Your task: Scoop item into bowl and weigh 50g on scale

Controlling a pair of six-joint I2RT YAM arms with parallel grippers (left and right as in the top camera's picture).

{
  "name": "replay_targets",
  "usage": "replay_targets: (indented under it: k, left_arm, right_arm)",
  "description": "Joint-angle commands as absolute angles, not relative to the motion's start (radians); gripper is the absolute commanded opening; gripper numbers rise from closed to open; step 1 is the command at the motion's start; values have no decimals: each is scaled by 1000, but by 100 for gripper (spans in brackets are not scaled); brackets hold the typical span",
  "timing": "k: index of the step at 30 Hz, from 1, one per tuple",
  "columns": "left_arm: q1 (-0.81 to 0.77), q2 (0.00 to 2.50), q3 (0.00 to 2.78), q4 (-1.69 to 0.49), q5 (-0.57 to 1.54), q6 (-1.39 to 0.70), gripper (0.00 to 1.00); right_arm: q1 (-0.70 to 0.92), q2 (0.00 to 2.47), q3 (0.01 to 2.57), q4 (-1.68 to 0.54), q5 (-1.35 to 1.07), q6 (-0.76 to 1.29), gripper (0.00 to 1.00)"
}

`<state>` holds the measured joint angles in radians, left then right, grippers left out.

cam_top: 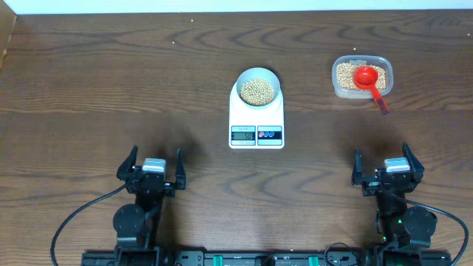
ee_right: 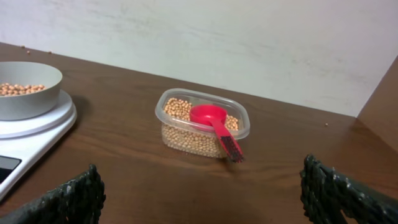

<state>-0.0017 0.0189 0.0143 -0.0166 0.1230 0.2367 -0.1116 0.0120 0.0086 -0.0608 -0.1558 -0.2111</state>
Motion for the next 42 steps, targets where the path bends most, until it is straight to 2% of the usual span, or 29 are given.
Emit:
replay_targets:
  k: [1, 42]
  left_arm:
    - [-6, 1, 4, -64, 100, 242, 99]
    - [-6, 5, 4, -63, 100, 228, 100]
  right_arm:
    - [-103, 6, 6, -63, -148, -195, 99]
    - [-103, 6, 6, -63, -148, -195, 99]
